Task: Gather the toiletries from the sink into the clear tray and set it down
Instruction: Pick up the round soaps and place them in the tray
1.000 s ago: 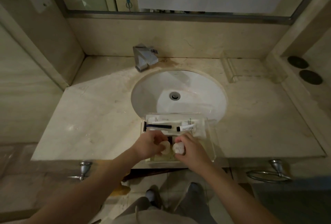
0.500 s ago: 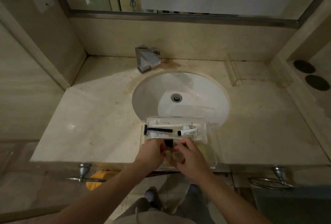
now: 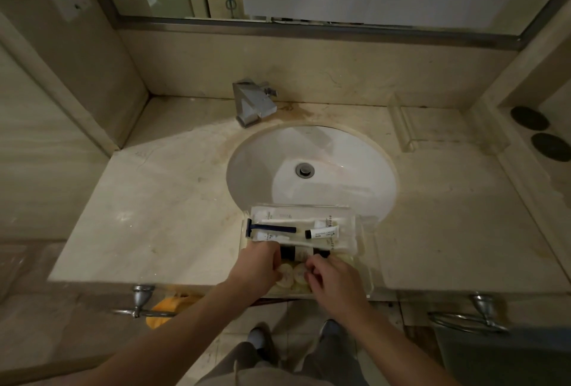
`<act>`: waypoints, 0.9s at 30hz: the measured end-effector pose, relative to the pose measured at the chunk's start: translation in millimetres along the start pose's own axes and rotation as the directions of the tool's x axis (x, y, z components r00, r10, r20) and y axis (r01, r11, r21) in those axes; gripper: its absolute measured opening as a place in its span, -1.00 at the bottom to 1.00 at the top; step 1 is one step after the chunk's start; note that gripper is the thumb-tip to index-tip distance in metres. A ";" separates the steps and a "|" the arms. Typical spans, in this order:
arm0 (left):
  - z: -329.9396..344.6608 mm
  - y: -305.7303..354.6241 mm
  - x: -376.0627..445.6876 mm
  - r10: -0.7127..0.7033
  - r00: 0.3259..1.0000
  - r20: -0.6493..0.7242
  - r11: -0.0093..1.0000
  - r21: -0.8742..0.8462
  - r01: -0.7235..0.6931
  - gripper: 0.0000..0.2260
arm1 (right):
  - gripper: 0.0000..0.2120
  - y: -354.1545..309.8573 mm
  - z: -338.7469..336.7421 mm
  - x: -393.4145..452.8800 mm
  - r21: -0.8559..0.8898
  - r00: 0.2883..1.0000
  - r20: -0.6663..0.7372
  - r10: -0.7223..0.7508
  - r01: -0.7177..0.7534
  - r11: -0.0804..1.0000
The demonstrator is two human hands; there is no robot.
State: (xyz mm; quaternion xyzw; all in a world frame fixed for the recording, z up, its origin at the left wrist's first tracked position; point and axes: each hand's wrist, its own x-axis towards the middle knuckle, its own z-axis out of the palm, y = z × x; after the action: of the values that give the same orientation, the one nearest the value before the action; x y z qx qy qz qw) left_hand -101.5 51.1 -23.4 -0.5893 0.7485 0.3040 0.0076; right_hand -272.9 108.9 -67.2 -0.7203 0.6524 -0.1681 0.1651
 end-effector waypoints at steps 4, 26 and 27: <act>-3.4 -0.9 0.5 0.031 1.000 -0.007 0.999 -0.014 -0.031 -0.87 | -0.93 1.0 -1.2 3.4 -0.025 1.000 -0.003 -0.009 0.008 1.000; -29.5 -43.1 13.6 -0.450 0.888 0.095 0.826 -0.334 0.454 -0.86 | -0.79 36.0 -35.1 30.3 0.130 0.807 -0.158 0.570 -0.555 0.822; -29.7 -43.8 13.4 -0.467 0.877 0.112 0.807 -0.351 0.475 -0.87 | -0.77 37.0 -34.5 29.9 0.145 0.791 -0.170 0.587 -0.569 0.809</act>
State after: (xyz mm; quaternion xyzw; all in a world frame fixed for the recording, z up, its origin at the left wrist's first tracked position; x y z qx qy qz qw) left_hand -56.5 20.2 -23.7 -0.7438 0.5086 0.4332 -0.0199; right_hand -318.7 75.0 -52.6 -0.4569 0.8470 -0.2115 0.1706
